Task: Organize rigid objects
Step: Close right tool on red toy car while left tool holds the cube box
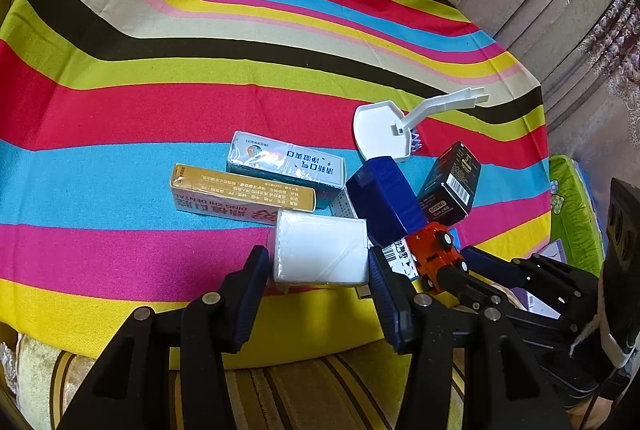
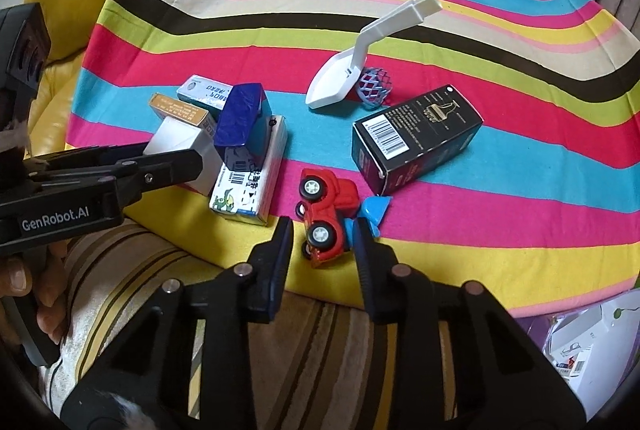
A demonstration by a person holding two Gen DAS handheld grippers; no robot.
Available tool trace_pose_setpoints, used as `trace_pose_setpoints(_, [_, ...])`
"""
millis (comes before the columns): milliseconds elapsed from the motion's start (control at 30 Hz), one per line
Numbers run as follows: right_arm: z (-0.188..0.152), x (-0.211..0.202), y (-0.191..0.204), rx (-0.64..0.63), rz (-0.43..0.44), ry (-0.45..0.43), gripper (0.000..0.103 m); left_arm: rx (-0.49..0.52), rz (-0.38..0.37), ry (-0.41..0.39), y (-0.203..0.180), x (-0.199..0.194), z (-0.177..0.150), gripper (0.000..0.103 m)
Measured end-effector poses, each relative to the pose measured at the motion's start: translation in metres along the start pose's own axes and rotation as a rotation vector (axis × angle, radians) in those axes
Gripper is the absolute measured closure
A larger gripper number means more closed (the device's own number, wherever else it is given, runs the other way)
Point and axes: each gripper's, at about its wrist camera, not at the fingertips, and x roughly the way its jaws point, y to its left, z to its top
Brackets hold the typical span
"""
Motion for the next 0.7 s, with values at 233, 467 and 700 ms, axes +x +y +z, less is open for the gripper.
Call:
trace_pose_setpoints(233, [-0.001, -0.002, 0.004, -0.025, -0.007, -0.016, 0.081, 0.001, 0.000, -0.001, 0.000, 0.000, 0.000, 0.052])
trace_pose_setpoints(467, [-0.005, -0.010, 0.005, -0.030, -0.021, -0.042, 0.081, 0.003, 0.006, -0.022, -0.002, -0.008, -0.005, 0.052])
trace_pose_setpoints(700, [-0.010, -0.022, -0.001, -0.004, -0.028, -0.066, 0.081, 0.008, -0.003, -0.046, -0.008, -0.024, -0.012, 0.052])
